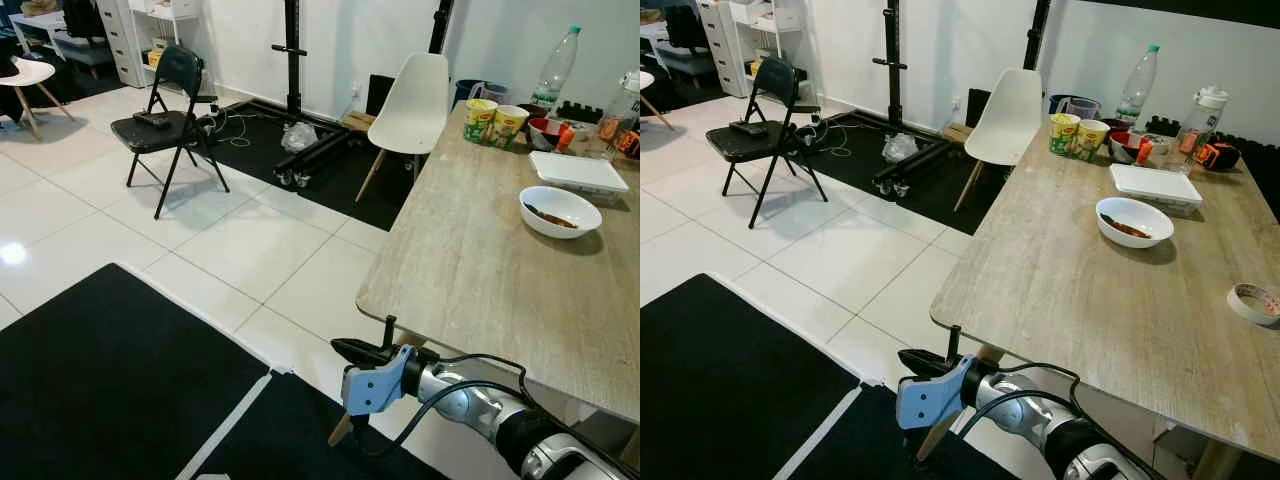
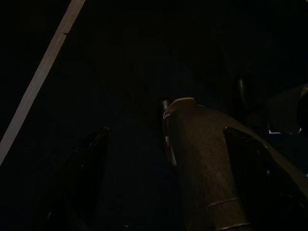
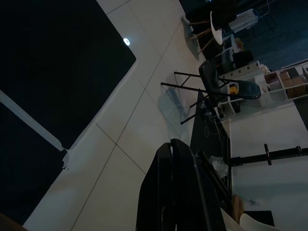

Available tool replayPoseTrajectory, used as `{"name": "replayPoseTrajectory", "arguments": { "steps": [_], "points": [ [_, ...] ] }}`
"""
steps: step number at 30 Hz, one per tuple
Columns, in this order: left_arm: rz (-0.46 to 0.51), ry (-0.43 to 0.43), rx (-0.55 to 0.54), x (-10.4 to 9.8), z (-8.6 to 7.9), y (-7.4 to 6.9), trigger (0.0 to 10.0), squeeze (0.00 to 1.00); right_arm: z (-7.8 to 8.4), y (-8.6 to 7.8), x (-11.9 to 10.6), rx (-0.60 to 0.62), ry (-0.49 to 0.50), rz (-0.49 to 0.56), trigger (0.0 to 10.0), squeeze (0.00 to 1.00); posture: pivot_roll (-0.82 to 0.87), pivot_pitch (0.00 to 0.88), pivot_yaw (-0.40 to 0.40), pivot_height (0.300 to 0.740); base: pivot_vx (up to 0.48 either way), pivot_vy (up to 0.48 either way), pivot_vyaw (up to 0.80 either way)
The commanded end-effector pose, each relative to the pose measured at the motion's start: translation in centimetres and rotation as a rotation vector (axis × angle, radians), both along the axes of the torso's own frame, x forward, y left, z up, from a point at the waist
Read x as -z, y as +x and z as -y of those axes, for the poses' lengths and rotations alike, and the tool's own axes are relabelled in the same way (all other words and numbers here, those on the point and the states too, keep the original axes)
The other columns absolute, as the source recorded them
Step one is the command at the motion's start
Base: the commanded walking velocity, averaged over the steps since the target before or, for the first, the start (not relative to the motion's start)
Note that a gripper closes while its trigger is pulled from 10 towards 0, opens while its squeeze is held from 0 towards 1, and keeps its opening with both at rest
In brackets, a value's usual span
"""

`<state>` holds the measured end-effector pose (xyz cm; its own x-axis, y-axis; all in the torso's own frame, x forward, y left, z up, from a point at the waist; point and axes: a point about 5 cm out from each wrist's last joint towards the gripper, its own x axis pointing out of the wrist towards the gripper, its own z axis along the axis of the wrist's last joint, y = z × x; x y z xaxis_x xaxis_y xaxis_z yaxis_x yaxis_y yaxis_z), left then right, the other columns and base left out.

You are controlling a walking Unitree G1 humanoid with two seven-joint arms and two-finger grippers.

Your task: Restocking fridge

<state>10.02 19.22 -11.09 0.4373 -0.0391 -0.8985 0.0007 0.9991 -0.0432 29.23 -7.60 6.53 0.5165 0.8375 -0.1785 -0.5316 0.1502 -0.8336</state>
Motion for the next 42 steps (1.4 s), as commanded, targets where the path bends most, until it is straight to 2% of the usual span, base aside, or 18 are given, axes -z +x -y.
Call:
{"name": "replayPoseTrajectory", "arguments": {
  "steps": [1, 26, 34, 42],
  "points": [
    [-0.079, -0.035, -0.014, 0.7, 0.8, -2.3, 10.0, 0.00, 0.1, 0.1, -0.2, -0.011, -0.002, 0.001, 10.0, 0.00, -0.05, 0.000, -0.051, 0.740, 0.000, 0.000, 0.00],
    [-0.082, -0.059, -0.006, 0.7, 1.5, -2.4, 10.0, 0.00, 0.1, 0.1, -0.1, -0.011, -0.002, -0.009, 10.0, 0.00, -0.03, 0.000, -0.045, 0.740, 0.000, 0.000, 0.00],
    [-0.079, -0.074, -0.017, 0.8, 2.2, -2.5, 10.0, 0.00, 0.6, 0.1, -0.1, -0.007, -0.004, -0.007, 10.0, 0.00, -0.05, 0.000, -0.077, 0.740, 0.000, 0.000, 0.00],
    [-0.087, -0.082, -0.016, 0.9, 2.5, -2.8, 10.0, 0.00, 0.5, 0.1, -0.2, -0.016, -0.008, -0.008, 10.0, 0.00, -0.05, 0.000, -0.076, 0.740, 0.000, 0.000, 0.00]
  ]
}}
